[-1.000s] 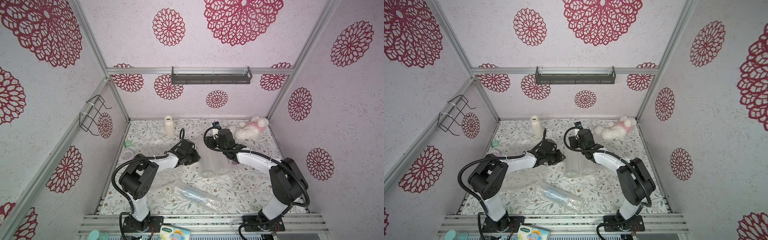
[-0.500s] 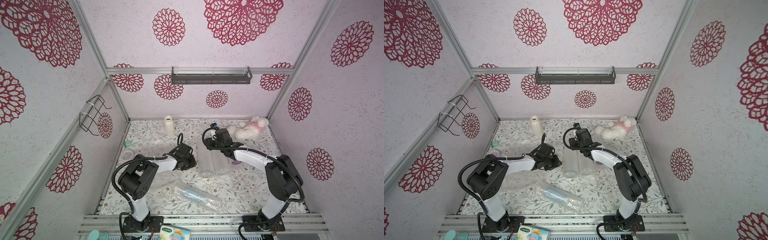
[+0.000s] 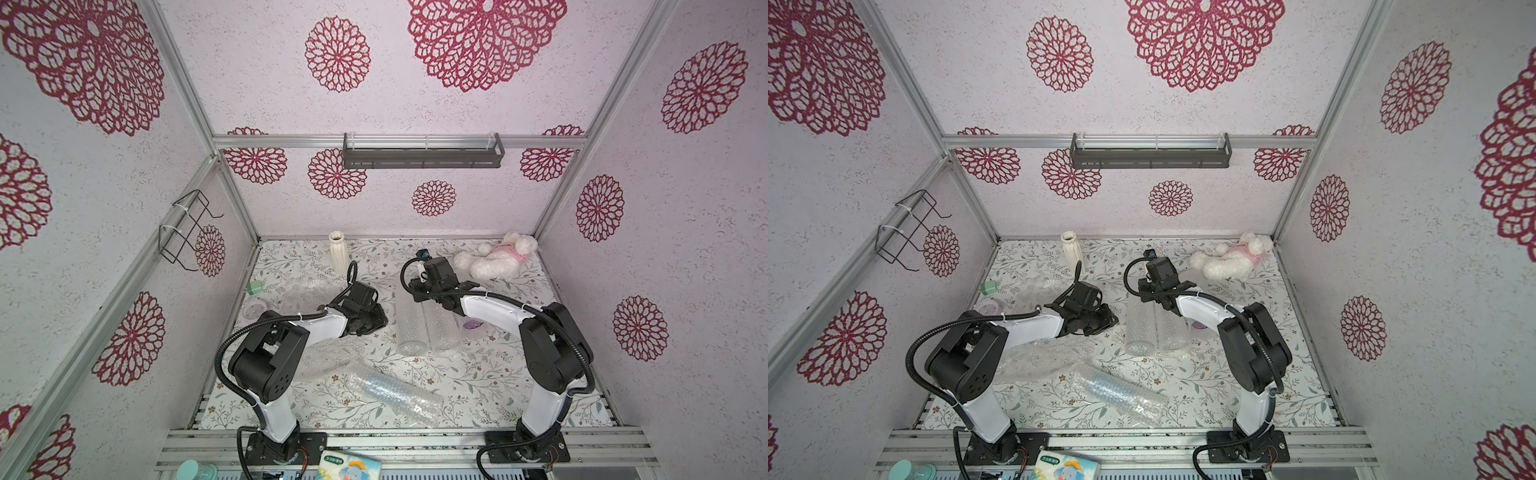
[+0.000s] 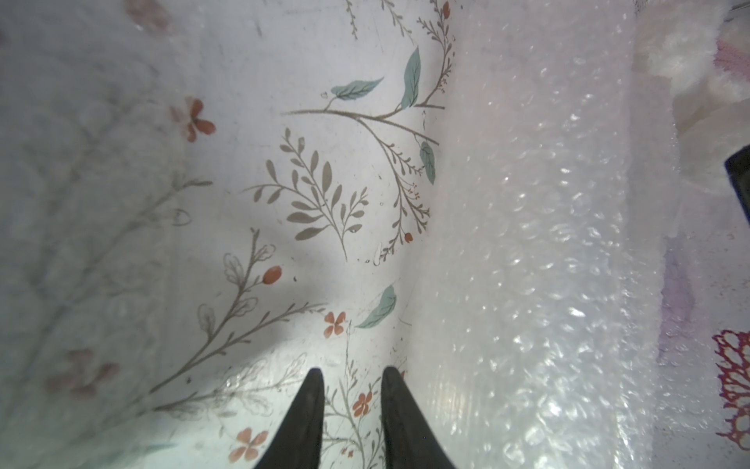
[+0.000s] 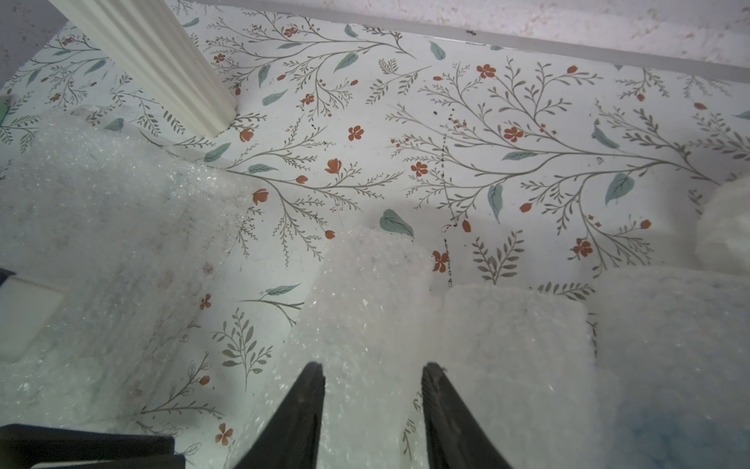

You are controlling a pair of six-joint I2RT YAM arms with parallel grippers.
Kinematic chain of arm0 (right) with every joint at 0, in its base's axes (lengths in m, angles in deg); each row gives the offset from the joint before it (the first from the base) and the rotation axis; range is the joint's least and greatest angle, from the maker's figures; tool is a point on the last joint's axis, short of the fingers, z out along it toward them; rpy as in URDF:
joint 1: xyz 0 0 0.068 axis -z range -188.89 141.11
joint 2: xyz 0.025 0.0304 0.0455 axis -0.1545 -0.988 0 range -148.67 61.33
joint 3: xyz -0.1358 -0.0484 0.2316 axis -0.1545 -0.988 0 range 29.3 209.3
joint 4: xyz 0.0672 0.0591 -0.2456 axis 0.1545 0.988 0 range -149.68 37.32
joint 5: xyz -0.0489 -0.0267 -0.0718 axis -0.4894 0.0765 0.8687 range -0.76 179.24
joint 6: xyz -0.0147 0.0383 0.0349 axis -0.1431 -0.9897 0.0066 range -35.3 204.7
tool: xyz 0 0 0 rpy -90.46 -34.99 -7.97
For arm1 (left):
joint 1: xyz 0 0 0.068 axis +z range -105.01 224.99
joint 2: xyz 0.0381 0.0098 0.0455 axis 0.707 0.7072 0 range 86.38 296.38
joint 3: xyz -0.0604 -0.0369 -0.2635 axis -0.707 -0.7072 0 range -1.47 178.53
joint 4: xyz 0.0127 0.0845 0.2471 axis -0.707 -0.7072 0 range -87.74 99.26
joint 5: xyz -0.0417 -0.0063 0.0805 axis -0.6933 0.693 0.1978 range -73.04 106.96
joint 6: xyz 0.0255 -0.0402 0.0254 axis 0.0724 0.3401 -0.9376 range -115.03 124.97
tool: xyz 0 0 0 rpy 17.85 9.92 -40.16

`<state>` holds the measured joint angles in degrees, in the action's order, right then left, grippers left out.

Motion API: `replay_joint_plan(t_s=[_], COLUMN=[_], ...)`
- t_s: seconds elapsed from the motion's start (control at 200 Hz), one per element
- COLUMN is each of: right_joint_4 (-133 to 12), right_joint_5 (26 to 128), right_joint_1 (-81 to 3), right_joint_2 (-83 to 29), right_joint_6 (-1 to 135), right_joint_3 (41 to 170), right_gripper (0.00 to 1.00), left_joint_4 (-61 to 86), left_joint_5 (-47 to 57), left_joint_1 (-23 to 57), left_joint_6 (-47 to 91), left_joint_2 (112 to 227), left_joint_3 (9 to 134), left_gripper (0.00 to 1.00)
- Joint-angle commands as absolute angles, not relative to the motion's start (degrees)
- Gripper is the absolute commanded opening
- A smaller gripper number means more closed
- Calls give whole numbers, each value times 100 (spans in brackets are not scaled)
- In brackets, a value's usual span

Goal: Unwrap the vase from the bubble wrap
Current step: Unwrap the bubble wrap at the center of the board.

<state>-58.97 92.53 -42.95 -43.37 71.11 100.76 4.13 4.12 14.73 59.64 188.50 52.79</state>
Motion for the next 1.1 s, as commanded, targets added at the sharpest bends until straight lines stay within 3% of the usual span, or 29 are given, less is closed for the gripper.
replay_joint_plan(t_s=[0.0,0.185,0.285,0.335,0.801,1.096], right_joint_4=[-5841,-6004,-5936,-6063,-7057,-7229], right_joint_5=[9364,9460,9686,9644,9580,9382], right_joint_1=[-4334,-4334,-4334,-4334,-4430,-4658], right_joint_2=[-4477,-4809,-4923,-4911,-4173,-4318], right_joint_6=[6970,6913,6960,6952,6734,6343], right_joint_3=[10316,10535,10679,10637,10016,10283], right_gripper=[42,36,19,0,0,0], left_joint_4=[613,718,724,732,-189,-432], left_joint_5=[371,356,352,370,742,1361], left_joint_1=[1486,1476,1467,1463,1665,1728], left_joint_6=[5973,6024,6017,5999,5557,5665], left_joint_2=[18765,18773,18764,18726,18603,18330], left_joint_3=[5267,5240,5232,5210,6045,6216], left_gripper=[29,29,29,29,29,29])
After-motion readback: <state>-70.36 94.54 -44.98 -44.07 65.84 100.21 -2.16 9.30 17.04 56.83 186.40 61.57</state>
